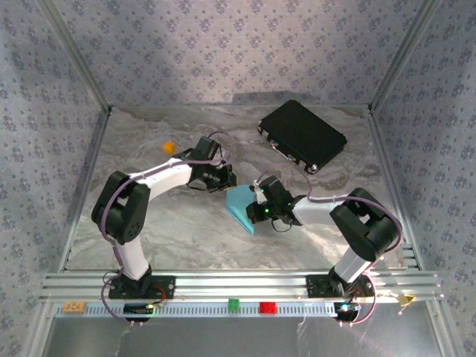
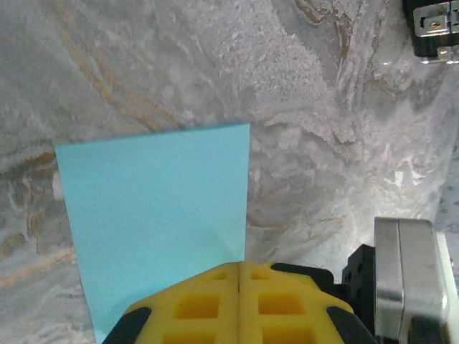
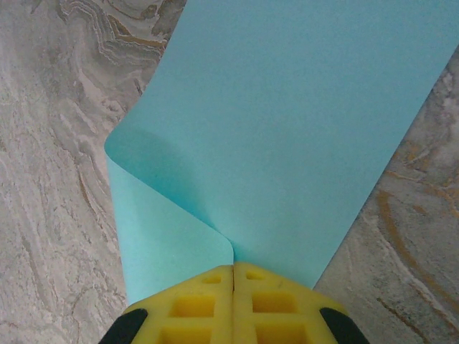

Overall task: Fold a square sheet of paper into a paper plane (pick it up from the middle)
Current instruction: Third fold the triangle at the center of the table.

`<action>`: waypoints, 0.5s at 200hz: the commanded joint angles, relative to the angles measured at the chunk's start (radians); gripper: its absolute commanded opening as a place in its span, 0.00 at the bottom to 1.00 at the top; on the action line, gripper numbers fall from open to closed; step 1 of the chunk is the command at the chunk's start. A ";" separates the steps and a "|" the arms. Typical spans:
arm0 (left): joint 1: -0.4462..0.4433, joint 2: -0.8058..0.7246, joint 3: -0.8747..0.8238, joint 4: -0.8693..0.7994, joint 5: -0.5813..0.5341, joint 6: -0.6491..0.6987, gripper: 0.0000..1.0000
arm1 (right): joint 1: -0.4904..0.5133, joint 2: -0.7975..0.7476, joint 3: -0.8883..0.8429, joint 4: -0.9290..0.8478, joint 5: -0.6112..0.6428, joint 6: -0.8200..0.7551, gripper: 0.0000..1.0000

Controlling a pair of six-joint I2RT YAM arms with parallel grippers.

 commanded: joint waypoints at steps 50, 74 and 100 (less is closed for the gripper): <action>-0.080 -0.100 -0.247 0.249 0.076 -0.208 0.00 | -0.002 0.016 0.007 -0.037 0.038 0.003 0.01; -0.082 -0.087 -0.270 0.281 0.076 -0.225 0.00 | -0.002 0.020 0.006 -0.034 0.035 0.006 0.01; -0.085 -0.069 -0.264 0.291 0.087 -0.226 0.00 | -0.001 0.021 0.006 -0.034 0.036 0.008 0.01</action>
